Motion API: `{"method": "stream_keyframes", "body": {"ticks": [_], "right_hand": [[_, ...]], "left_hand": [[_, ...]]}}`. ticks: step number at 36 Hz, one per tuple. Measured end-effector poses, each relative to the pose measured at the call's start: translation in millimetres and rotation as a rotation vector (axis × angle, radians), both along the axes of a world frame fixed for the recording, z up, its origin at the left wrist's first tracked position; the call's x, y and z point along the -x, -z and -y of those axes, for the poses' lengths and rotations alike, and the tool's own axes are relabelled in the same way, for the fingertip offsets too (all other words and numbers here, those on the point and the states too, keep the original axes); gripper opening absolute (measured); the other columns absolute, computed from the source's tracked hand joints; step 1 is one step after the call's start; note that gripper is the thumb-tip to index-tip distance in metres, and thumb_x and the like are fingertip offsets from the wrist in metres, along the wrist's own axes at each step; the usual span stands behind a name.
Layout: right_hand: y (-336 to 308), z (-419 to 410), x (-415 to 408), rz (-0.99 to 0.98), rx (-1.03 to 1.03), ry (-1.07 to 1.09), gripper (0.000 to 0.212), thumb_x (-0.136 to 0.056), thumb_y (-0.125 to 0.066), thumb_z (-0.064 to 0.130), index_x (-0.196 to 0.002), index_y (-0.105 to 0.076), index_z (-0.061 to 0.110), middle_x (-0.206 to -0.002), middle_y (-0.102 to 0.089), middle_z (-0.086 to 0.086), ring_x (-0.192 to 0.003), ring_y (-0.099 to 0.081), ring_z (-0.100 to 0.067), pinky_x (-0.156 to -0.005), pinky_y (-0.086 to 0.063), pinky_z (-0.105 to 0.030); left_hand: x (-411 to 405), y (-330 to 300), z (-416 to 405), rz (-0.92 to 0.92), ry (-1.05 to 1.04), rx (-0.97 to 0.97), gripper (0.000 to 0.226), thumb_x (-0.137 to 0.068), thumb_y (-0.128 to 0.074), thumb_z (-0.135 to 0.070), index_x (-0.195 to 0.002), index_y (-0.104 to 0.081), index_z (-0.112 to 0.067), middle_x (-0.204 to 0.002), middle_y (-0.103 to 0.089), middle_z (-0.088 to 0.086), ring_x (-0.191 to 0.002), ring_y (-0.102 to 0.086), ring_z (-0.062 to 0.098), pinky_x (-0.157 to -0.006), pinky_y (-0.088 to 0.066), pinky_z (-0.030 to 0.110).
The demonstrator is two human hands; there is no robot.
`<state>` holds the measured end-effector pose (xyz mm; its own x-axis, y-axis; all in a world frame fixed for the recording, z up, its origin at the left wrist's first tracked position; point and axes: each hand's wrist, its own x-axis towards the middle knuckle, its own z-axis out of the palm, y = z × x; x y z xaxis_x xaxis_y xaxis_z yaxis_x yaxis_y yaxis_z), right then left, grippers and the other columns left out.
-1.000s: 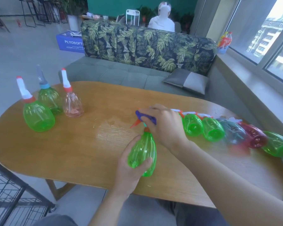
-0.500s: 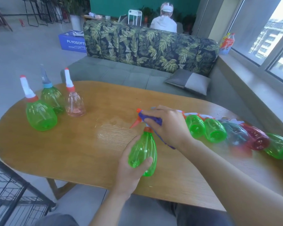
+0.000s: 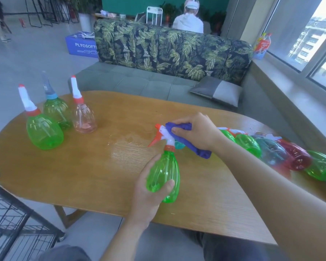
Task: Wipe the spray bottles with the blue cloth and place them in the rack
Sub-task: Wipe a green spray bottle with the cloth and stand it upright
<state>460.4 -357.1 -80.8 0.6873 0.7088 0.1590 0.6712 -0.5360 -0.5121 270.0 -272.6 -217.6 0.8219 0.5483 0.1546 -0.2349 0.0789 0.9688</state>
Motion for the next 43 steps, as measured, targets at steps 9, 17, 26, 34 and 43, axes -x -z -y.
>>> {"method": "stream_keyframes", "body": {"ticks": [9,17,26,34,43], "right_hand": [[-16,31,-5,-0.071,0.31,0.002,0.02,-0.095,-0.072,0.042,-0.114,-0.077,0.042,-0.099,-0.072,0.006,-0.087,-0.062,-0.018,-0.077,-0.044,-0.024],[-22,9,-1,-0.023,-0.081,0.035,0.022,-0.095,-0.071,0.035,-0.116,-0.079,0.04,-0.091,-0.071,0.022,-0.09,-0.065,-0.007,-0.08,-0.046,-0.022],[-9,6,-7,-0.089,0.093,0.02,0.023,-0.095,-0.073,0.037,-0.118,-0.078,0.033,-0.107,-0.076,0.015,-0.101,-0.066,-0.01,-0.088,-0.048,-0.022],[-6,34,-9,0.019,0.277,0.044,0.011,-0.094,-0.07,0.041,-0.093,-0.074,0.051,-0.083,-0.063,0.018,-0.092,-0.061,-0.024,-0.077,-0.044,-0.028],[-1,4,22,0.43,-0.128,-0.155,0.027,-0.097,-0.065,0.041,-0.122,-0.075,0.042,-0.106,-0.068,0.014,-0.093,-0.065,-0.016,-0.071,-0.053,-0.036]], "left_hand": [[1,0,1,-0.009,0.006,-0.028,0.075,-0.082,-0.089,-0.005,-0.149,-0.06,-0.021,-0.14,-0.067,-0.027,-0.132,-0.06,-0.008,-0.099,-0.047,0.008],[0,4,1,-0.037,0.058,-0.054,0.078,-0.075,-0.09,-0.024,-0.148,-0.063,-0.026,-0.146,-0.068,-0.01,-0.135,-0.063,0.009,-0.104,-0.051,0.018],[-1,7,-1,-0.011,0.056,-0.013,0.076,-0.078,-0.087,-0.015,-0.149,-0.061,-0.022,-0.143,-0.069,-0.016,-0.133,-0.064,0.004,-0.101,-0.051,0.015],[-3,8,-2,-0.056,0.042,-0.01,0.081,-0.075,-0.092,-0.034,-0.15,-0.062,-0.032,-0.149,-0.066,-0.007,-0.141,-0.06,0.019,-0.12,-0.047,0.051],[-3,6,0,-0.042,0.041,-0.023,0.078,-0.074,-0.089,-0.033,-0.148,-0.063,-0.03,-0.146,-0.069,-0.007,-0.136,-0.065,0.016,-0.111,-0.053,0.03]]}}
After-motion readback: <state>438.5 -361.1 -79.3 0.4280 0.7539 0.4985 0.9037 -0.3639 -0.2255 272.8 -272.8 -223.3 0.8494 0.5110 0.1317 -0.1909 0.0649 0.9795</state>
